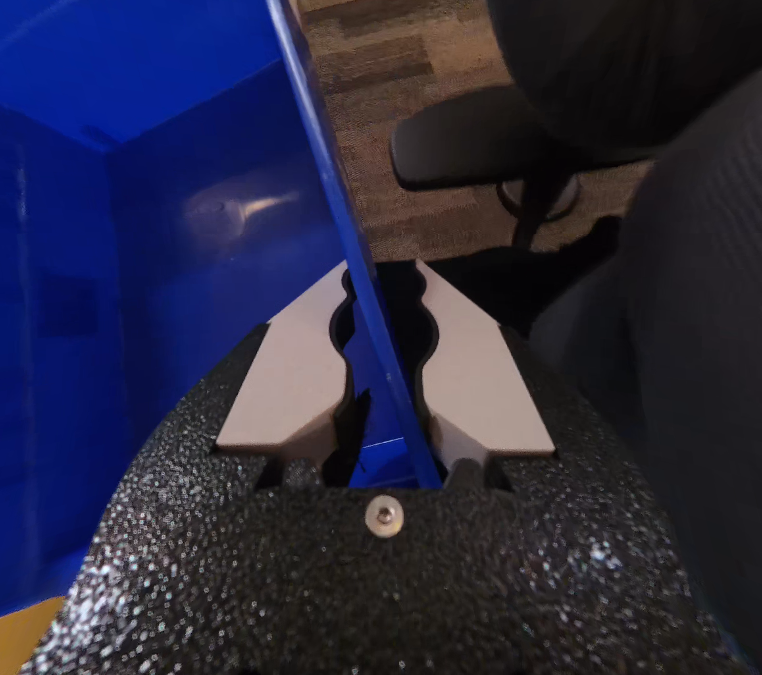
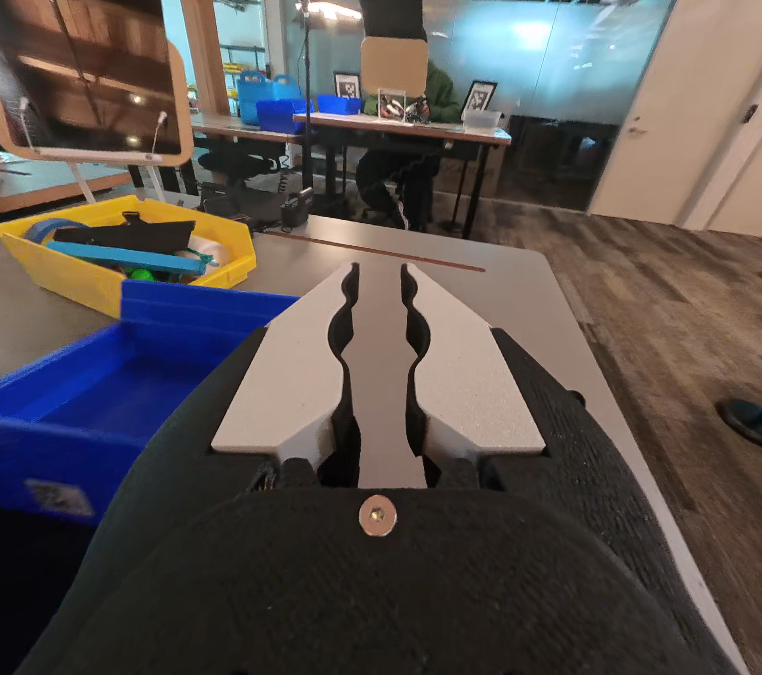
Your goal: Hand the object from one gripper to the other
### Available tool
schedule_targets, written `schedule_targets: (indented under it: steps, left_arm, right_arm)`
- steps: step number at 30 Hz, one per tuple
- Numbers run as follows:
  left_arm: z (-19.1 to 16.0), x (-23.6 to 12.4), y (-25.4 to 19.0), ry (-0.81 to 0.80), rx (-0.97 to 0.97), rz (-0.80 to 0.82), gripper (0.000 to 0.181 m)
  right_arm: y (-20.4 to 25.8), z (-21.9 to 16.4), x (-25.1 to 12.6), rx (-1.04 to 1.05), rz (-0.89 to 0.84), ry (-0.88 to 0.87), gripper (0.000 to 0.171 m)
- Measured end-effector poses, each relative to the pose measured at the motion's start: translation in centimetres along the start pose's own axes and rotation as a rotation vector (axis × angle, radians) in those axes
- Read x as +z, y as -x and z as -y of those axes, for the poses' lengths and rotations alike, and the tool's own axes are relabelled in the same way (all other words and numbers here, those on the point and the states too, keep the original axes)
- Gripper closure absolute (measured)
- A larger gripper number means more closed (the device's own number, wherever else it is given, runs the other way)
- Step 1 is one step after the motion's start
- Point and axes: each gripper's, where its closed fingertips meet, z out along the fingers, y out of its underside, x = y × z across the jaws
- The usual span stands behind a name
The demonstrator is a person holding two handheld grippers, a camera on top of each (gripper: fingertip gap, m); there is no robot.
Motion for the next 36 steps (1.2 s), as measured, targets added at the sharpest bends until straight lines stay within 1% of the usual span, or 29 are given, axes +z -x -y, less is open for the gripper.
schedule_targets:
  steps: [1, 2, 5, 8, 11, 13, 14, 15, 16, 18, 19, 20, 22, 24, 25, 27, 29, 31, 32, 33, 34, 36]
  left_arm:
    - [0.5, 1.0, 1.0, 0.01, -0.039, 0.009, 0.159]
    - [1.0, 2.1, 2.0, 0.027, -0.06, 0.029, 0.158]
    - [2.4, 5.2, 5.6, 0.076, -0.135, 0.137, 0.156]
    - [3.6, 8.1, 9.1, 0.088, -0.206, 0.229, 0.155]
    - [4.9, 10.9, 12.1, 0.085, -0.259, 0.311, 0.152]
    - [6.6, 12.6, 13.7, 0.026, -0.293, 0.34, 0.146]
    - [7.0, 13.4, 14.4, 0.023, -0.307, 0.355, 0.142]
    - [7.7, 14.3, 15.0, 0.012, -0.309, 0.36, 0.135]
    - [8.5, 15.2, 15.1, -0.015, -0.317, 0.338, 0.122]
    - [10.9, 16.2, 14.3, -0.097, -0.335, 0.247, 0.089]
    - [12.1, 15.9, 13.6, -0.141, -0.332, 0.206, 0.075]
    - [13.1, 15.1, 13.0, -0.188, -0.313, 0.185, 0.07]
    - [14.7, 12.2, 12.1, -0.304, -0.26, 0.181, 0.071]
    - [14.6, 8.2, 12.3, -0.371, -0.225, 0.239, 0.075]
    - [13.8, 6.0, 13.0, -0.38, -0.225, 0.297, 0.077]
    - [10.7, 1.2, 15.6, -0.349, -0.256, 0.478, 0.077]
    - [6.2, -4.0, 18.6, -0.287, -0.308, 0.703, 0.077]
    - [1.9, -8.4, 20.5, -0.231, -0.355, 0.86, 0.078]
    - [0.2, -9.9, 20.9, -0.205, -0.358, 0.904, 0.081]
    - [-1.4, -10.9, 21.1, -0.17, -0.353, 0.927, 0.084]
    - [-2.8, -11.3, 21.1, -0.125, -0.354, 0.927, 0.085]
    - [-5.1, -11.2, 20.6, -0.056, -0.382, 0.863, 0.089]
  right_arm:
    - [-0.8, -0.2, -0.1, 0.003, -0.02, 0.009, 0.153]
    - [-1.5, -0.3, -0.1, 0.015, -0.039, 0.019, 0.153]
    - [-1.5, -0.2, 0.1, 0.029, -0.017, -0.009, 0.152]
    - [-1.5, -0.9, 0.6, 0.023, -0.014, 0.027, 0.152]
    - [-1.1, -1.2, 1.0, 0.009, -0.004, 0.039, 0.152]
    - [-1.0, -1.1, 1.2, 0.013, 0.008, 0.032, 0.152]
    - [-1.0, -1.1, 1.2, 0.016, 0.009, 0.029, 0.152]
    - [-1.1, -1.2, 1.2, 0.018, 0.01, 0.028, 0.152]
    - [-1.1, -1.2, 1.2, 0.02, 0.011, 0.03, 0.152]
    - [-1.2, -1.4, 1.2, 0.019, 0.01, 0.035, 0.151]
    - [-1.2, -1.4, 1.3, 0.016, 0.011, 0.037, 0.151]
    - [-1.1, -1.4, 1.3, 0.012, 0.015, 0.037, 0.151]
    - [-0.7, -1.3, 1.4, 0.004, 0.031, 0.035, 0.151]
    - [-0.2, -1.3, 1.7, 0.0, 0.043, 0.038, 0.15]
    - [-0.2, -1.4, 2.0, 0.007, 0.035, 0.044, 0.148]
    - [-0.4, -1.8, 3.1, 0.056, -0.008, 0.07, 0.137]
    - [-0.7, -2.9, 4.5, 0.126, -0.072, 0.143, 0.112]
    - [-0.4, -4.8, 5.8, 0.135, -0.116, 0.256, 0.09]
    - [0.1, -5.9, 6.5, 0.118, -0.12, 0.317, 0.082]
    - [0.6, -6.9, 7.0, 0.098, -0.118, 0.377, 0.078]
    - [1.3, -8.0, 7.4, 0.079, -0.105, 0.437, 0.076]
    - [3.0, -10.5, 7.9, 0.053, -0.048, 0.576, 0.076]
